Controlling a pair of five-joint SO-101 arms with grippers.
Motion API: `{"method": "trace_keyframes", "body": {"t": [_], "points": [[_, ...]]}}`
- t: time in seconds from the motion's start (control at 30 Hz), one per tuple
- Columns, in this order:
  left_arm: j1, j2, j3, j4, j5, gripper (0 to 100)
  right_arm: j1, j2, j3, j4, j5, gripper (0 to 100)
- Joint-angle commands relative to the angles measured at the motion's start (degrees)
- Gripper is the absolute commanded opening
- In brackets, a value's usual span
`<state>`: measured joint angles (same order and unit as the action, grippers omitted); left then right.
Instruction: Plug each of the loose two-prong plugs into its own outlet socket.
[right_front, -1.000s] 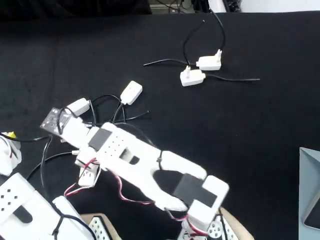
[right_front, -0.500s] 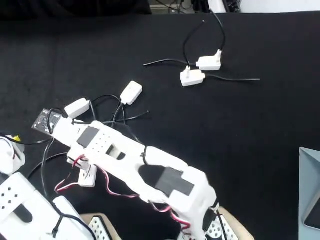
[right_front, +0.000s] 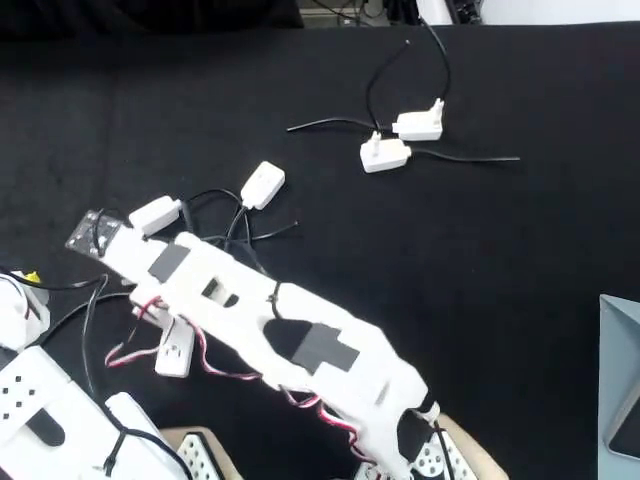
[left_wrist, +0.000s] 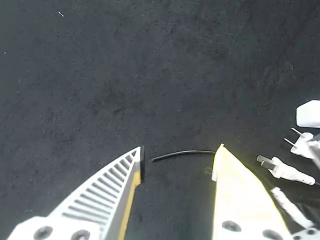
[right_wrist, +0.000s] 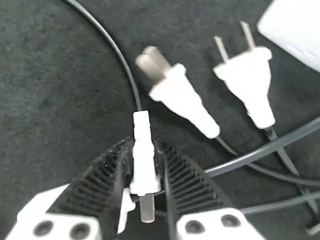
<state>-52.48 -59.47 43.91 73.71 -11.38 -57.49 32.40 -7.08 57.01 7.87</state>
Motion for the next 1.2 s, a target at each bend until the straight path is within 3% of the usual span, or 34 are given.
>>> {"method": "trace_keyframes", "body": {"t": [0.0, 0.7, 1.17], "points": [[-0.5, -0.4, -0.7, -0.4, -0.4, 23, 3.3, -5.5, -4.8, 5.6, 0.3, 1.1], [0.2, -0.4, -3.9, -0.3, 0.1, 23, 19.9, -46.1, 10.9, 10.0, -0.4, 1.1], [13.8, -0.4, -3.5, 0.1, 0.1, 23, 35.5, -70.9, 20.6, 16.6, -0.4, 1.1]]}}
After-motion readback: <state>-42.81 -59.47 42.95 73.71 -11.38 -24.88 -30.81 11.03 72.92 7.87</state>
